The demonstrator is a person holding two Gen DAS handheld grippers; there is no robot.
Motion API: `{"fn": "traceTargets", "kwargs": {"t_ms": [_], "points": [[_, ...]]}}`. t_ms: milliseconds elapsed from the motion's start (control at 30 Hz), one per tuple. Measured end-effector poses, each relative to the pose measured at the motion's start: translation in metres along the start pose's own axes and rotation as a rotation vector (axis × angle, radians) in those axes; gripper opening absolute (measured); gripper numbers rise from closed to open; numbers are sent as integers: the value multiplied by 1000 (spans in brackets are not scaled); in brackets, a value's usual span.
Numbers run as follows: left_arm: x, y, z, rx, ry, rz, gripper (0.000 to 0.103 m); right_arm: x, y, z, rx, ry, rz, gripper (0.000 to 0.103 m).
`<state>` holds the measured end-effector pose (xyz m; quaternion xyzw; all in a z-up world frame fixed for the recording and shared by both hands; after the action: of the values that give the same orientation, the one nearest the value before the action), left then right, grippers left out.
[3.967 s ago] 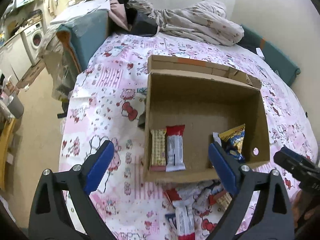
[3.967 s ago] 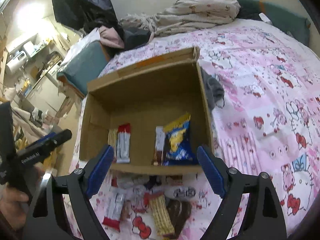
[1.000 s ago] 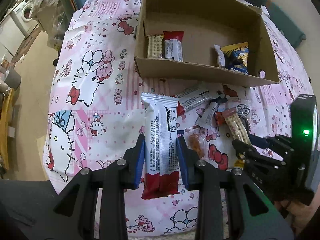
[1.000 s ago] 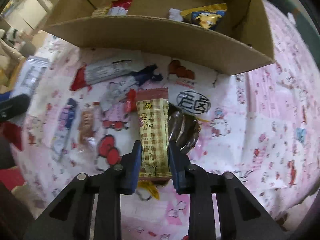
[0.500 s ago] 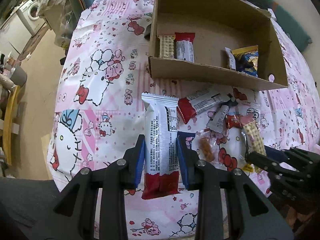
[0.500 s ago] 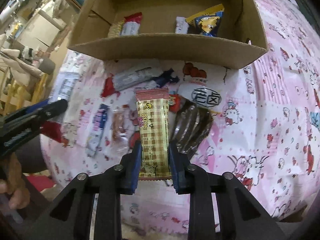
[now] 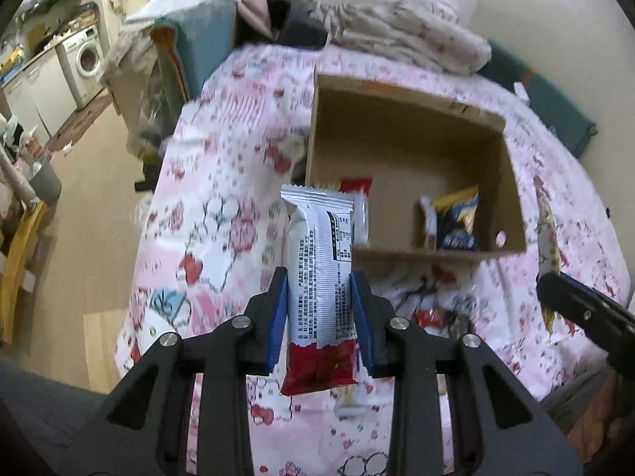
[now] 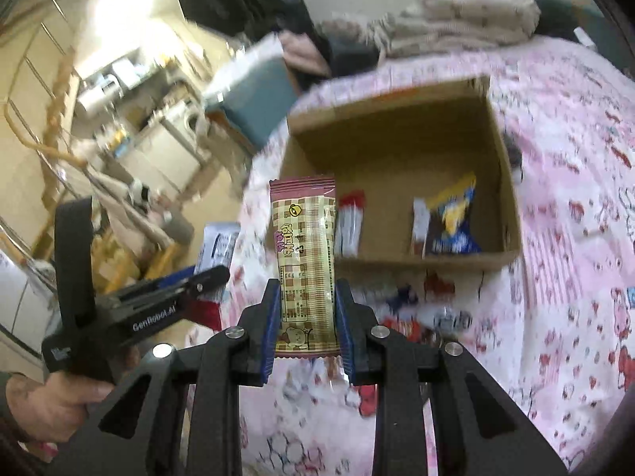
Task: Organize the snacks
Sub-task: 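Carry both bars into the cardboard box and open both tools to release them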
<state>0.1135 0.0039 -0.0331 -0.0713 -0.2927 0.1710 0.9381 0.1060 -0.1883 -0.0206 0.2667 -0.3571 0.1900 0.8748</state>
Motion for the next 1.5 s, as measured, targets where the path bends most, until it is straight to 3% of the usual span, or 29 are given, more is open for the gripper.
{"fn": "traceTargets", "kwargs": {"t_ms": [167, 667, 900, 1167, 1500], "points": [[26, -11, -1, -26, -15, -6, 27, 17, -12, 0, -20, -64, -20, 28], [72, -59, -44, -34, -12, -93, 27, 47, -68, -35, -105, -21, -107, 28], [74, -73, -78, -43, 19, -123, 27, 49, -97, -60, -110, 11, -175, 28], [68, -62, -113, -53, 90, -73, 27, 30, -120, -89, -61, 93, -294, 28], [65, -61, -125, -75, 143, -47, 27, 26, -117, -105, -36, 131, -289, 28]]}}
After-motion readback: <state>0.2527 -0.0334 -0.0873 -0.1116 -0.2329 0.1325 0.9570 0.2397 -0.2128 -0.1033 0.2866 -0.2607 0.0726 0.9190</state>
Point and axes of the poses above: each gripper's, at about its wrist camera, not at the fingertips, and z roughly against the way its jaws point, y to its left, x to its top, the point moved 2 cm from there along -z, roughly the way its jaws point, and after that the axes turned 15 degrees about z, right-handed, at the moved point
